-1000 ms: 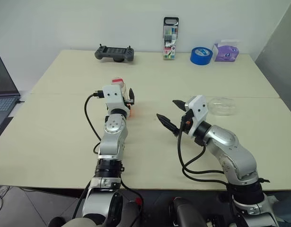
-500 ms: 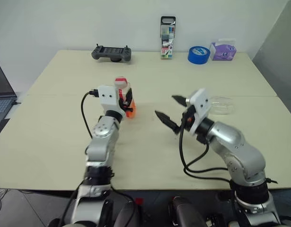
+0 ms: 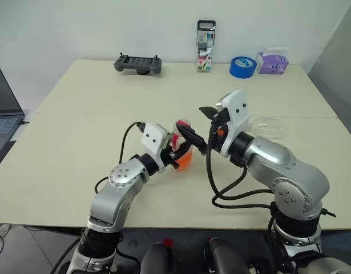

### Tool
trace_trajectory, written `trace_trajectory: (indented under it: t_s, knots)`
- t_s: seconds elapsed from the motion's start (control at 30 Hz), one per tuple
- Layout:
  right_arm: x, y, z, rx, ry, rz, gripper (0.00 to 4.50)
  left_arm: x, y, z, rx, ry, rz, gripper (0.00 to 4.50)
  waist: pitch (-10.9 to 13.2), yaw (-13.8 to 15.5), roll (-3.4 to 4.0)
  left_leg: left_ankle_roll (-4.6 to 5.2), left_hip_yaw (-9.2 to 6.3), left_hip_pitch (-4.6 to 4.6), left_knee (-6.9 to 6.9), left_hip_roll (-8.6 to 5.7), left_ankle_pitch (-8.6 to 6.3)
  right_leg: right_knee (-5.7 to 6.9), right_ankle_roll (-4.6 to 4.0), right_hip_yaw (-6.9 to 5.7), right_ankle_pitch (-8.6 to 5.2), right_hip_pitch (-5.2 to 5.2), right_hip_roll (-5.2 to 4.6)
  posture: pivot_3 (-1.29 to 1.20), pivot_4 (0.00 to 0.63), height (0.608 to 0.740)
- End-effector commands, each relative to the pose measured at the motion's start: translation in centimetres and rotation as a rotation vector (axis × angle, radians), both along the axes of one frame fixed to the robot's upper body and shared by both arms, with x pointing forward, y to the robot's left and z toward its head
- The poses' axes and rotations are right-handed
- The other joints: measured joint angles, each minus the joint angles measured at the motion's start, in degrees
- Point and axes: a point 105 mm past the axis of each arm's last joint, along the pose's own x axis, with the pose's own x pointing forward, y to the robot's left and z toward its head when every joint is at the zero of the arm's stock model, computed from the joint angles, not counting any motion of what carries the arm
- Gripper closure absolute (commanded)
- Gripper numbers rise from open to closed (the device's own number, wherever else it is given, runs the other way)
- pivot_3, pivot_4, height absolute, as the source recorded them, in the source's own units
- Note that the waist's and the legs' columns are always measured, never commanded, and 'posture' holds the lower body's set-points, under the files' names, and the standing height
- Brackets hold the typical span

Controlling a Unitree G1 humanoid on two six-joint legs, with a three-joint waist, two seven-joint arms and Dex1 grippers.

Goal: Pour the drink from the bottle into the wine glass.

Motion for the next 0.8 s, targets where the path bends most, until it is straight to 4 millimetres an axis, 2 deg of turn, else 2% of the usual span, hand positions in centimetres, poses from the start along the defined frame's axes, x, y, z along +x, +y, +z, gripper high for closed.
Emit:
trace_trajectory:
  t_s: [0.03, 0.2, 0.23, 0.3, 0.5, 0.8]
  knots:
    - [-0.7, 0.8, 0.3, 0.004, -0.018, 0.018, 0.0, -1.0, -1.2, 2.1, -0.021, -0.086, -0.043, 2.68, 0.0, -0.02, 0.0, 0.0, -0.01, 0.0, -0.01, 0.01, 0.0, 0.0, 0.0, -0.01, 0.0, 0.0, 0.01, 0.0, 0.15, 0.74]
    - [-0.2, 0.8, 0.0, -0.001, -0.002, -0.006, 0.0, -1.2, -1.2, 2.9, -0.069, -0.102, -0.035, 2.68, 0.01, -0.03, 0.01, 0.0, 0.03, 0.0, 0.01, -0.01, 0.0, 0.0, 0.12, -0.02, -0.07, 0.0, 0.01, 0.0, 0.15, 0.74]
    - [0.0, 0.7, 0.1, 0.003, -0.001, -0.014, 0.17, -1.2, -1.2, 3.0, -0.073, -0.105, -0.032, 2.68, 0.01, -0.03, 0.01, 0.0, 0.04, 0.0, 0.01, -0.01, 0.0, -0.01, 0.12, -0.01, -0.07, 0.0, 0.01, 0.0, 0.15, 0.74]
    - [0.2, 0.5, 0.3, 0.014, -0.005, -0.027, 0.61, -1.2, -1.1, 3.1, -0.077, -0.107, -0.028, 2.68, 0.01, -0.03, 0.01, 0.0, 0.05, 0.0, 0.01, -0.01, 0.0, -0.02, 0.13, -0.01, -0.08, 0.0, 0.01, 0.0, 0.15, 0.74]
    - [0.5, 0.2, 1.1, 0.05, -0.016, -0.036, 2.54, -1.3, -0.9, 2.8, -0.075, -0.102, -0.016, 2.68, 0.01, -0.05, 0.01, 0.0, 0.02, 0.0, 0.0, 0.0, 0.0, -0.02, 0.17, -0.03, -0.1, 0.0, 0.03, 0.0, 0.15, 0.74]
    - [-0.3, 0.5, 1.8, 0.075, -0.029, 0.023, 2.54, -1.1, -0.5, 1.9, -0.065, -0.074, 0.0, 2.68, 0.01, -0.05, 0.02, 0.0, 0.02, -0.01, -0.01, -0.01, 0.0, -0.04, 0.17, -0.01, -0.1, 0.0, 0.03, 0.0, 0.15, 0.74]
